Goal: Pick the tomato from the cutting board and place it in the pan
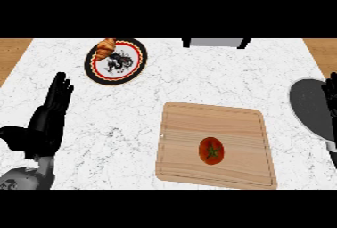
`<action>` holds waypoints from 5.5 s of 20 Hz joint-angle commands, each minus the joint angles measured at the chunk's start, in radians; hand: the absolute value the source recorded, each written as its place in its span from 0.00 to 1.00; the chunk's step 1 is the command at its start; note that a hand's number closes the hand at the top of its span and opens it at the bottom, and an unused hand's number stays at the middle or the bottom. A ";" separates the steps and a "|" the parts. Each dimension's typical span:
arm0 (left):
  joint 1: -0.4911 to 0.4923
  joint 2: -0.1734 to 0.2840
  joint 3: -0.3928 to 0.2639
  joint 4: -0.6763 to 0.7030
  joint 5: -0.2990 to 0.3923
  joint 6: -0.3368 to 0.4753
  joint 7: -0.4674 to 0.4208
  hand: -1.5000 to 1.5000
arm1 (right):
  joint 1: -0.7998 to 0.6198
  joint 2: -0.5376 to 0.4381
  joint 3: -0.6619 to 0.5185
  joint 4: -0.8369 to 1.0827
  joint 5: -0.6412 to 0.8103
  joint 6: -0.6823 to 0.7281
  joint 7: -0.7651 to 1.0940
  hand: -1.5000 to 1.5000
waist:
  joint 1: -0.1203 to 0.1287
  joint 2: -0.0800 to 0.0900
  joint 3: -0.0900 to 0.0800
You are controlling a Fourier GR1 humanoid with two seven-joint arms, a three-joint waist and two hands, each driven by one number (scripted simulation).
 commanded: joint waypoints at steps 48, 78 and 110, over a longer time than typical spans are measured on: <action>-0.047 -0.057 0.134 0.031 0.078 -0.161 0.182 0.50 | -0.088 0.004 0.681 -0.634 0.997 0.800 0.822 0.00 | -0.005 0.008 0.028; 0.000 -0.162 0.223 0.031 -0.035 -0.278 0.161 0.50 | -0.137 0.340 0.768 -0.290 1.397 0.787 0.823 0.00 | -0.007 0.008 0.029; -0.071 -0.231 0.283 0.092 -0.105 -0.323 0.187 0.50 | -0.188 0.398 0.576 0.196 1.483 0.381 0.387 1.00 | -0.010 0.009 0.029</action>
